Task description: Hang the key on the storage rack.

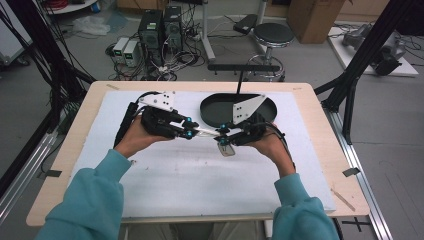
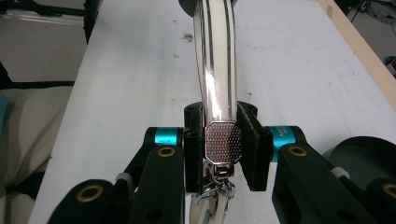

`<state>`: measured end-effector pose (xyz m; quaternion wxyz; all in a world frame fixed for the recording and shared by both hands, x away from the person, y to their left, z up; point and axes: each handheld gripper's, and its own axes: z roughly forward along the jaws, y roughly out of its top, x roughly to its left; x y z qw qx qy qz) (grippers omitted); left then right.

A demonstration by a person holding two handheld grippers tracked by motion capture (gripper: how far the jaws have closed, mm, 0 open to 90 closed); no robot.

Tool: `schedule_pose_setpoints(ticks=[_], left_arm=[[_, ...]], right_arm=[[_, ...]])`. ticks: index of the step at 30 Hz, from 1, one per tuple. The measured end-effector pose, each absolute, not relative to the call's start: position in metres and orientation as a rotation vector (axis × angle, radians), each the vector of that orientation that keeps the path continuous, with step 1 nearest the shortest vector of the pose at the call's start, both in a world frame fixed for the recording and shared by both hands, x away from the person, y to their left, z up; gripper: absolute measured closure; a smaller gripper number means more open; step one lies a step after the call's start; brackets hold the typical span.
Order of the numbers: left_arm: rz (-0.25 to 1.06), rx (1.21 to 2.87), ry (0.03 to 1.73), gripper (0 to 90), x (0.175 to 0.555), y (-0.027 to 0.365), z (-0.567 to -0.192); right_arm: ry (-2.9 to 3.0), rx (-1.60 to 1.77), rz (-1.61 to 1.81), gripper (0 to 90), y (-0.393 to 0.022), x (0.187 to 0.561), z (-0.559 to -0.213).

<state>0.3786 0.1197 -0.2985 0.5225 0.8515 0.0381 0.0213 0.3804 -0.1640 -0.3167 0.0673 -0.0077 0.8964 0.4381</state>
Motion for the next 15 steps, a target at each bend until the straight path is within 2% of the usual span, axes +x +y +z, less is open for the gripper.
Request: schedule_pose_setpoints(ticks=[6,8,10,12,15], left_arm=[[0.055,2.02,0.071,72.0,0.377,0.122,-0.298],[0.042,1.993,0.071,61.9,0.377,0.123,-0.3],[0.104,1.978,0.104,39.9,0.374,0.124,-0.304],[0.113,1.968,0.154,22.5,0.372,0.127,-0.308],[0.159,1.945,0.254,10.3,0.369,0.137,-0.313]], right_arm=[[2.697,-0.025,1.342,74.3,-0.164,0.379,-0.316],[2.695,-0.006,1.344,74.3,-0.165,0.379,-0.317],[2.695,0.011,1.353,74.3,-0.167,0.379,-0.318],[2.672,0.036,1.378,74.3,-0.171,0.38,-0.318],[2.658,0.097,1.398,74.3,-0.177,0.38,-0.32]])
